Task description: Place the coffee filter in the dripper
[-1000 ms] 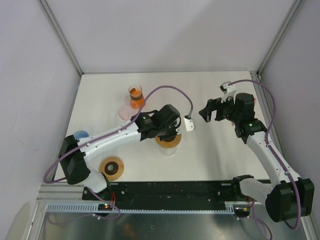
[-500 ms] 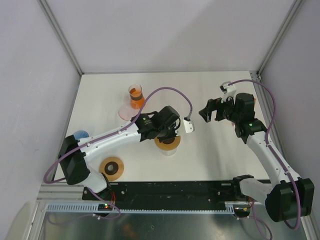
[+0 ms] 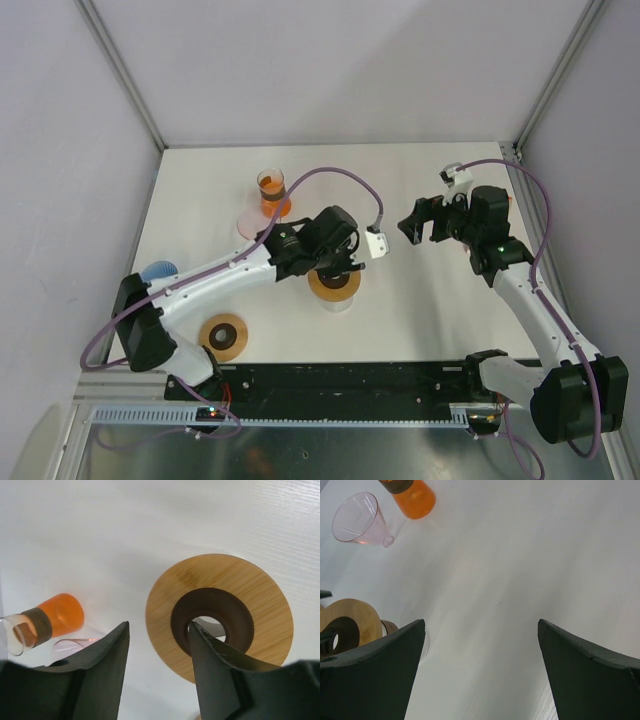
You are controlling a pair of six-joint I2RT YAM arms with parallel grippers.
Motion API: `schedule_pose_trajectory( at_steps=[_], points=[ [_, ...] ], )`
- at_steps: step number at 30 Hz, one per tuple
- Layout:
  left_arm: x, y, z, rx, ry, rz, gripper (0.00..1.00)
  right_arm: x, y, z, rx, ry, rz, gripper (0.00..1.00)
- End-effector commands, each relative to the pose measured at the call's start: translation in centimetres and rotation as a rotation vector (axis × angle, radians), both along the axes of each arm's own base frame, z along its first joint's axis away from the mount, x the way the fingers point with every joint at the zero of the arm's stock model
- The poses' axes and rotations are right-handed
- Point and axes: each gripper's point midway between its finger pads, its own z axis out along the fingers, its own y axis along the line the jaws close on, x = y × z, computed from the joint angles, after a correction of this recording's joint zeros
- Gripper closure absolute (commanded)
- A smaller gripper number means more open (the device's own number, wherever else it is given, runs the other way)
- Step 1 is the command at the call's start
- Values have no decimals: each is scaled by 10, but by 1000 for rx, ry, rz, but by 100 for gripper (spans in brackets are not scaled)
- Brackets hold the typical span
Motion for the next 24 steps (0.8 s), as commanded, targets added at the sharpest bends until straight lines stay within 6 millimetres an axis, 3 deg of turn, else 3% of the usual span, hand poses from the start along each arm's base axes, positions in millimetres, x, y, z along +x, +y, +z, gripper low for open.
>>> schedule_pose_trajectory(
  at_steps=[1, 8, 14, 17, 20, 24],
  points=[
    [13, 3, 56, -82, -134, 35, 41, 5, 3, 22, 20, -53, 13, 1],
    [37, 17, 87, -183, -144, 124, 27, 4, 4, 21, 25, -47, 21, 1],
    [104, 84, 118, -375, -86, 398, 24, 3, 5, 23, 28, -52, 27, 1],
    [133, 127, 110, -435, -40, 543, 24, 4, 6, 22, 30, -51, 30, 1],
    [158, 172, 85, -438, -9, 684, 24, 4, 7, 22, 35, -49, 37, 1],
    [180, 212, 47, -418, 24, 803, 24, 5, 8, 22, 39, -48, 39, 1]
  ],
)
